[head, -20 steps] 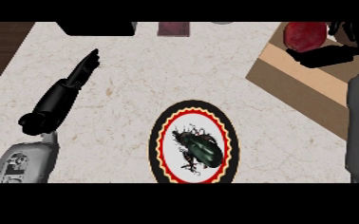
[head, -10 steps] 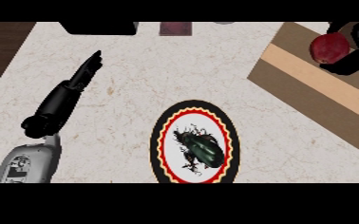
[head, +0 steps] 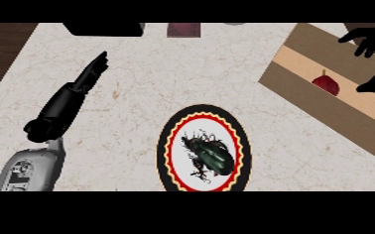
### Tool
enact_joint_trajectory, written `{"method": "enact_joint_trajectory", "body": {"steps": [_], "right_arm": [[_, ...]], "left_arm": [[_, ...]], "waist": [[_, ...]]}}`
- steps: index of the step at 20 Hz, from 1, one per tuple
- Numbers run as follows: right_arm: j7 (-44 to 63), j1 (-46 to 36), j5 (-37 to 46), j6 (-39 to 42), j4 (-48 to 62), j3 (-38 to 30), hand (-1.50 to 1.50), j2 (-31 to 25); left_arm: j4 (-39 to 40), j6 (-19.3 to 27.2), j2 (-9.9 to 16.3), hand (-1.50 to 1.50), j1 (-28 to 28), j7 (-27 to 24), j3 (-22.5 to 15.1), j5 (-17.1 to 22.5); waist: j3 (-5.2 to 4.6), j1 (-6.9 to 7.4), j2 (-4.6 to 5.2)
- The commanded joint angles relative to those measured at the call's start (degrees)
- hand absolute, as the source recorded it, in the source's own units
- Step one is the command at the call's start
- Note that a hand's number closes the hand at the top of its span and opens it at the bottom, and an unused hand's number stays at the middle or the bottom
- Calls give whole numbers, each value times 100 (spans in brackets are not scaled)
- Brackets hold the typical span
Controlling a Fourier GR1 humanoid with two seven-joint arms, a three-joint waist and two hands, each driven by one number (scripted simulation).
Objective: Pick the pear from the plate and place it in the cardboard box
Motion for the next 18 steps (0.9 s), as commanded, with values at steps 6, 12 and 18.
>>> {"method": "enact_joint_trajectory", "body": {"steps": [6, 12, 18], "right_arm": [[-982, -460, -1923, -120, 630, -1845, -150, 329], [53, -804, -3185, 196, 1584, -3384, -150, 65], [-136, -604, -3434, -359, 2185, -3717, -150, -434]], "left_arm": [[10, 12, 17, 0, 82, -57, 86, 19], [-16, 18, 39, 0, 170, -211, 46, -71], [-324, -25, -31, 0, -37, 217, -51, -33]], "waist": [[23, -50, -9], [6, -42, 1], [12, 69, 33]]}}
